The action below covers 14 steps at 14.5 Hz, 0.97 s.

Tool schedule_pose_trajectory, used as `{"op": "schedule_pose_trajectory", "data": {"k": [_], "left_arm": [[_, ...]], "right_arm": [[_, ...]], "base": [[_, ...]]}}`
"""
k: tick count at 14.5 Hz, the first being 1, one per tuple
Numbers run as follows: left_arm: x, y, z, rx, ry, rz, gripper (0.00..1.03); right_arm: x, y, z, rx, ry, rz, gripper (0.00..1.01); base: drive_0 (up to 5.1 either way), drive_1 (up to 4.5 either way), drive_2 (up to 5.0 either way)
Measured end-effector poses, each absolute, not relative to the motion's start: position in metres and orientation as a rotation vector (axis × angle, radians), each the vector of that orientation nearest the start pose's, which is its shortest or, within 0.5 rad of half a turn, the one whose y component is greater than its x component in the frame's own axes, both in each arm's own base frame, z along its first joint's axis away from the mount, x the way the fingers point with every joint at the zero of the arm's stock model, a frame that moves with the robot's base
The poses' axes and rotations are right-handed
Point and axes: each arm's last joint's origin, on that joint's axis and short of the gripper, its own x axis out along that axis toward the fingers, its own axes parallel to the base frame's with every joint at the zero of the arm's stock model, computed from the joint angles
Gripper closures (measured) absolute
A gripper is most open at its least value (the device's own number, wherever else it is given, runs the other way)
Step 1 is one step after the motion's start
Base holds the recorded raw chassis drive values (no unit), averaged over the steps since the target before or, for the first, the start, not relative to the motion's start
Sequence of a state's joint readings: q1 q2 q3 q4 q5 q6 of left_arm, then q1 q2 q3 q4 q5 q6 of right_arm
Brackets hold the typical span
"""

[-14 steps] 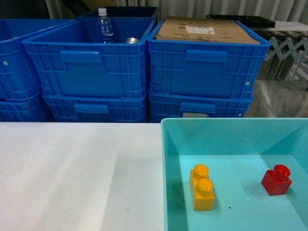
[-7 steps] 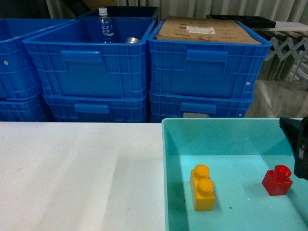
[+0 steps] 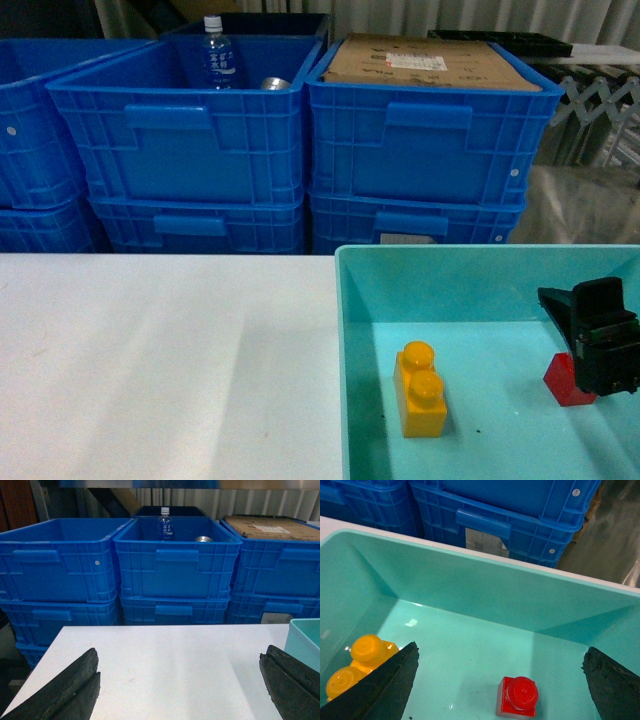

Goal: Pick red block from blue box to shelf

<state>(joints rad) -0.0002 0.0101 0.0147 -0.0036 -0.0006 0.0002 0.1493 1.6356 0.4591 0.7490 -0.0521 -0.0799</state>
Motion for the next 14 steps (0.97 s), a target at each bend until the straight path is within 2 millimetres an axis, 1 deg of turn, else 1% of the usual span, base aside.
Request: {"op": "schedule_pose_trajectory", "data": {"k": [2,4,5,6,8,9,10,12,14], "left_arm": [[0.097,0.0,0.167,0.0,-0.001,0.0,0.05],[0.097,0.0,0.167,0.0,-0.001,0.0,0.05],[0.097,0.0,0.167,0.0,-0.001,0.0,0.05],[0.097,0.0,0.167,0.0,-0.001,0.0,0.05],[0.097,0.0,0.167,0.0,-0.001,0.0,0.05],[0.097,0.0,0.167,0.0,-0.001,0.0,0.05],[0.097,0.0,0.167,0.0,-0.001,0.0,0.05],[0.097,0.0,0.167,0.0,-0.001,0.0,0.05],[0.097,0.0,0.167,0.0,-0.001,0.0,0.05]], "right_arm": [[0.284,0.047,0.123,-0.116,0.428,0.204,0.03],[0.304,0.05,0.12,-0.124,0.44,0.188,0.03],[0.311,0.051,0.114,-0.128,0.447,0.174,0.03],[0.314,0.049,0.102,-0.132,0.475,0.155,0.03],[0.315,0.044,0.082,-0.135,0.512,0.126,0.03],[0.316,0.044,0.078,-0.14,0.484,0.107,0.03],[0.315,0.048,0.079,-0.156,0.425,0.103,0.03],[0.311,0.053,0.089,-0.18,0.325,0.102,0.03],[0.311,0.053,0.09,-0.193,0.322,0.103,0.03]], "base": [[0.0,0.0,0.0],[0.0,0.0,0.0],[0.0,0.0,0.0],[0.0,0.0,0.0],[0.0,0.0,0.0],[0.0,0.0,0.0],[0.0,0.0,0.0],[0.0,0.0,0.0],[0.0,0.0,0.0]]}}
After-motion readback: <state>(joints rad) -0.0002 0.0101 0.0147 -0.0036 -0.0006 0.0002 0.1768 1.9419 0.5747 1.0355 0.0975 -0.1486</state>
